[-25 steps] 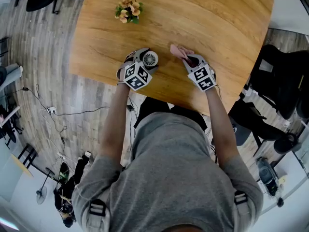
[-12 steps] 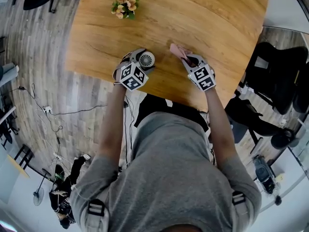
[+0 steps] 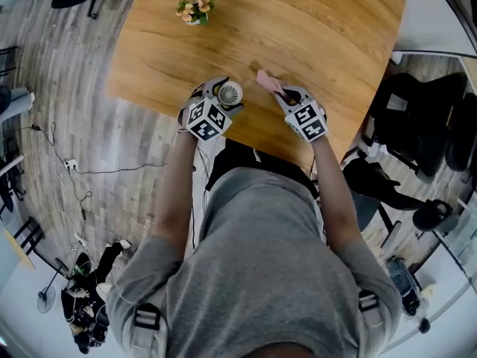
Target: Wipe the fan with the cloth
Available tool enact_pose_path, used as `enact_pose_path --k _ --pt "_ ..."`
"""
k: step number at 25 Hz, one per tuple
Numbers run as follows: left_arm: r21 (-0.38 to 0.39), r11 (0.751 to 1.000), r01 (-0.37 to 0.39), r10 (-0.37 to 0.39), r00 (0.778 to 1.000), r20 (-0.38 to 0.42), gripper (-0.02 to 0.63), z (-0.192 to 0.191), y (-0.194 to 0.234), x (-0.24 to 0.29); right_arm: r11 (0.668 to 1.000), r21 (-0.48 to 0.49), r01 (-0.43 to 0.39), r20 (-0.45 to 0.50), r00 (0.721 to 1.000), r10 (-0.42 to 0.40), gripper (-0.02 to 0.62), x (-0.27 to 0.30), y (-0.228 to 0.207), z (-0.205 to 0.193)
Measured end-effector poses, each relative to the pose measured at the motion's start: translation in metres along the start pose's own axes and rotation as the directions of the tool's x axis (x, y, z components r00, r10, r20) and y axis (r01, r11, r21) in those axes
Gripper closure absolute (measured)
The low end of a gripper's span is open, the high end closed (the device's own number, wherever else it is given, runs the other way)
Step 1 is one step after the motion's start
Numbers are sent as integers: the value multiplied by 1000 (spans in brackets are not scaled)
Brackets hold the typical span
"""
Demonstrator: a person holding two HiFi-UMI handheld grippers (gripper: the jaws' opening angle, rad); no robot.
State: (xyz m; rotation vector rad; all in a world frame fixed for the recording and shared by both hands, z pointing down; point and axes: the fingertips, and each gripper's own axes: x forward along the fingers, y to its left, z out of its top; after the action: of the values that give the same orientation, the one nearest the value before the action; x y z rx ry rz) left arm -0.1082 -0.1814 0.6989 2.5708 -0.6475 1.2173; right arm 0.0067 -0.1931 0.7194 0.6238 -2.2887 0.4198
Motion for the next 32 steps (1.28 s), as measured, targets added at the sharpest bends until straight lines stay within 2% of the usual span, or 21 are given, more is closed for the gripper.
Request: enact_pose_path --k 7,14,21,28,32 --pt "9 998 -56 56 998 7 216 27 -28 -18 1000 -8 17 41 999 -16 555 -42 5 -12" --pt "22 994 -110 110 994 3 216 48 -56 -40 997 -73 18 105 994 -10 555 -76 18 -8" --pt "43 990 -133 135 990 -44 216 57 -83 -54 995 -101 -13 179 983 31 555 -90 34 6" --pt "47 985 -164 166 985 -39 216 64 -95 -61 982 -175 -72 218 970 110 557 -99 51 26" --pt "44 984 -172 174 984 -32 216 65 -101 -61 979 -179 -94 231 963 135 557 -106 58 35"
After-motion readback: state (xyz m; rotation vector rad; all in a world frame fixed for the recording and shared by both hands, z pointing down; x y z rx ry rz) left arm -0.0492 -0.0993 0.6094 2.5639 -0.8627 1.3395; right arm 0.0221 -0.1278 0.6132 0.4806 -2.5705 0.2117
